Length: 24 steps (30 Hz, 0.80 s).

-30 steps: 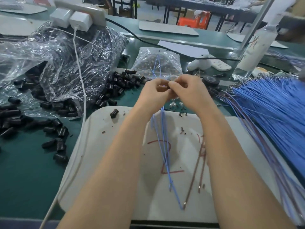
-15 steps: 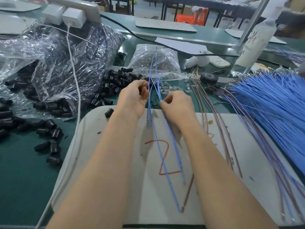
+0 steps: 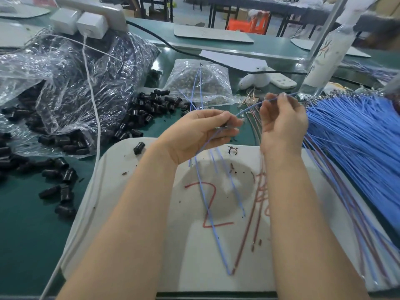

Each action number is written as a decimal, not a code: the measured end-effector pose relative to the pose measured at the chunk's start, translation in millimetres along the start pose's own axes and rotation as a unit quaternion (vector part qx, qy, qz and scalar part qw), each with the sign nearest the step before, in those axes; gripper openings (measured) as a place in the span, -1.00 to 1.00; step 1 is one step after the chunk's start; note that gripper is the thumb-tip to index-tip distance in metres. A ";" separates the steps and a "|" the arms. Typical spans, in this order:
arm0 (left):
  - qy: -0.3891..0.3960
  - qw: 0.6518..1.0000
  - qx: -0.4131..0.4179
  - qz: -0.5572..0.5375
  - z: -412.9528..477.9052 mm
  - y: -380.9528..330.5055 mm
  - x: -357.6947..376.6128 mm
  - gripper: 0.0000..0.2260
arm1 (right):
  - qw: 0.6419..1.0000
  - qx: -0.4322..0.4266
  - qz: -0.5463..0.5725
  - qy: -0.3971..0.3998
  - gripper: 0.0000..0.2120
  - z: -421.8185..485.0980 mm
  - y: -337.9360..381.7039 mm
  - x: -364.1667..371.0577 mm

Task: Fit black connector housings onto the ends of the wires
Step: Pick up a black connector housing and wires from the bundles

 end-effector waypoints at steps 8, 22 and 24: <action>-0.098 0.993 0.071 0.010 3.7 -8.8 -20.5 -0.87 | 0.922 0.076 -0.311 0.217 -0.80 -21.1 -47.1 42.2; -0.186 0.949 0.004 -0.253 0.9 8.3 -46.1 -0.80 | 0.982 -0.045 -0.175 0.052 -0.85 -7.6 -10.6 19.2; -0.190 0.938 0.007 -0.290 2.2 9.3 -46.9 -0.80 | 0.985 -0.039 -0.156 0.059 -0.84 -7.8 -10.7 20.4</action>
Point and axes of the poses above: each hand's wrist, its own z-axis towards the middle knuckle, its own x-axis out of the palm, y = z × x, the point moved 10 cm from there along z, towards the middle knuckle, and after that the axes turned 9 degrees about -z, right-handed, at the moved point
